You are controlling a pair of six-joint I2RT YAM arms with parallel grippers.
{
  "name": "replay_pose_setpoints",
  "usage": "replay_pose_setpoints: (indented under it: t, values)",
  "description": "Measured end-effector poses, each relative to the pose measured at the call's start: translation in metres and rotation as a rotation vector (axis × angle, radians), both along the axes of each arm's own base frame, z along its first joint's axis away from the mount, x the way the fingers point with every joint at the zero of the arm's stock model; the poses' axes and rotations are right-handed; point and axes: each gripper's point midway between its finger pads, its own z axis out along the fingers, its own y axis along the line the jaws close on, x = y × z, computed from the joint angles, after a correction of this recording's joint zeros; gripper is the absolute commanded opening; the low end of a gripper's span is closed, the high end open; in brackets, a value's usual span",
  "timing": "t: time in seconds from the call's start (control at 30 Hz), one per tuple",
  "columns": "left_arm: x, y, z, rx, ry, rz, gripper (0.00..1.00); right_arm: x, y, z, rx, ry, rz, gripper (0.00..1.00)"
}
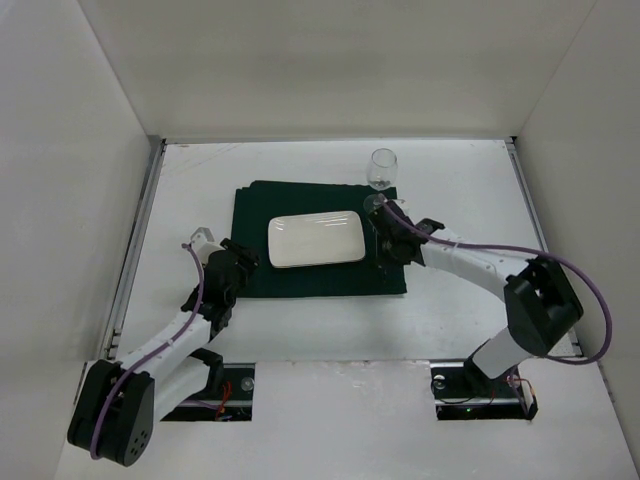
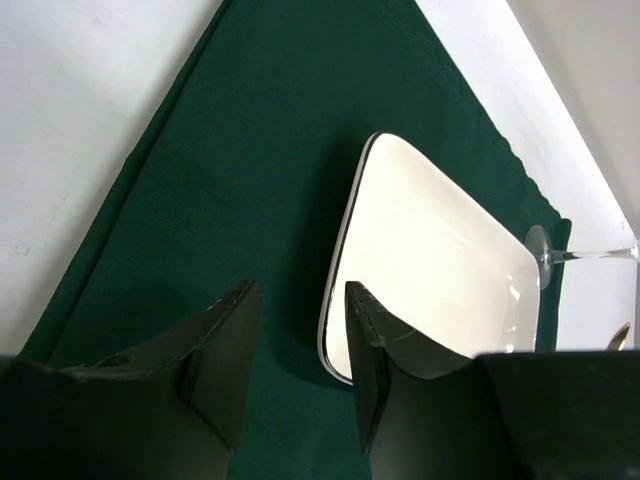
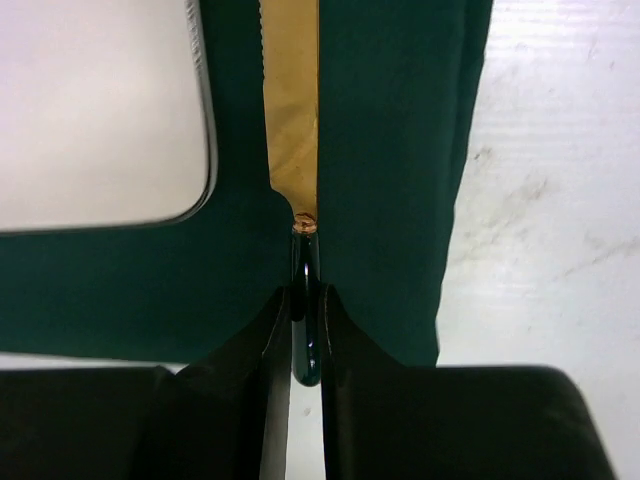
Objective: Set the dinner table for one person
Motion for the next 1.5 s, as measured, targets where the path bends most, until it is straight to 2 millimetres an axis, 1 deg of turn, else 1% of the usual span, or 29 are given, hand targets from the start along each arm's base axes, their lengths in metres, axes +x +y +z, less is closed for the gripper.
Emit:
replay_pose_setpoints:
  t: [0.1,0.17,0.27,0.37,0.47,0.53,0.73,0.83,0.9,1.0,1.1,1.17,1.2,1.3,1.37,1.4,1.43,1.47,1.5]
  values:
    - [0.000,0.000,-0.002,0.002,0.006,0.000,0.37,0.012,-0.004,-0.010,-0.017,0.012,0.000,0.10]
    - [0.000,0.000,-0.002,0.002,0.005,0.000,0.37,0.019,-0.002,-0.017,-0.020,0.017,0.005,0.10]
    - [0.000,0.001,-0.004,0.004,0.011,0.002,0.37,0.023,-0.001,-0.027,-0.015,0.033,0.010,0.11]
    - [0.001,0.002,-0.005,0.006,0.015,0.007,0.37,0.027,-0.002,-0.033,-0.002,0.044,0.005,0.12]
    - [0.001,0.002,-0.005,0.006,0.014,0.007,0.37,0.029,-0.003,-0.036,0.003,0.051,-0.002,0.15]
    - [0.001,0.002,-0.004,0.005,0.012,0.007,0.37,0.029,-0.003,-0.037,0.010,0.051,-0.003,0.22]
    - [0.001,0.002,-0.001,0.000,0.000,0.007,0.37,0.029,-0.006,-0.044,0.035,0.061,-0.015,0.23]
    - [0.001,0.002,0.001,-0.001,-0.004,0.007,0.37,0.029,-0.004,-0.044,0.046,0.060,-0.015,0.24]
    - [0.001,0.002,0.002,-0.002,-0.007,0.008,0.37,0.029,-0.003,-0.044,0.052,0.055,-0.014,0.30]
    - [-0.001,0.003,0.001,0.002,-0.002,0.011,0.37,0.027,-0.003,-0.042,0.067,0.049,-0.021,0.47]
    - [-0.005,0.007,0.000,0.015,0.016,0.023,0.39,0.023,-0.007,-0.031,0.086,0.016,-0.029,0.60]
    - [-0.007,0.010,0.003,0.028,0.034,0.033,0.42,0.022,-0.010,-0.014,0.110,-0.036,-0.033,0.65]
    - [-0.008,0.012,0.005,0.038,0.044,0.039,0.43,0.022,-0.010,-0.001,0.130,-0.073,-0.033,0.66]
    - [-0.011,0.020,0.015,0.081,0.077,0.062,0.43,0.027,-0.009,0.048,0.222,-0.233,-0.031,0.66]
    - [-0.014,0.025,0.021,0.115,0.109,0.072,0.43,0.029,-0.005,0.078,0.290,-0.343,-0.027,0.62]
    - [-0.017,0.027,0.022,0.130,0.128,0.078,0.43,0.028,-0.002,0.090,0.323,-0.398,-0.024,0.55]
    - [-0.021,0.031,0.022,0.147,0.154,0.084,0.43,0.026,0.001,0.098,0.352,-0.440,-0.020,0.48]
    - [-0.026,0.034,0.021,0.164,0.182,0.091,0.43,0.022,0.005,0.102,0.381,-0.478,-0.016,0.38]
    - [-0.032,0.038,0.019,0.178,0.212,0.098,0.43,0.018,0.008,0.103,0.402,-0.504,-0.008,0.30]
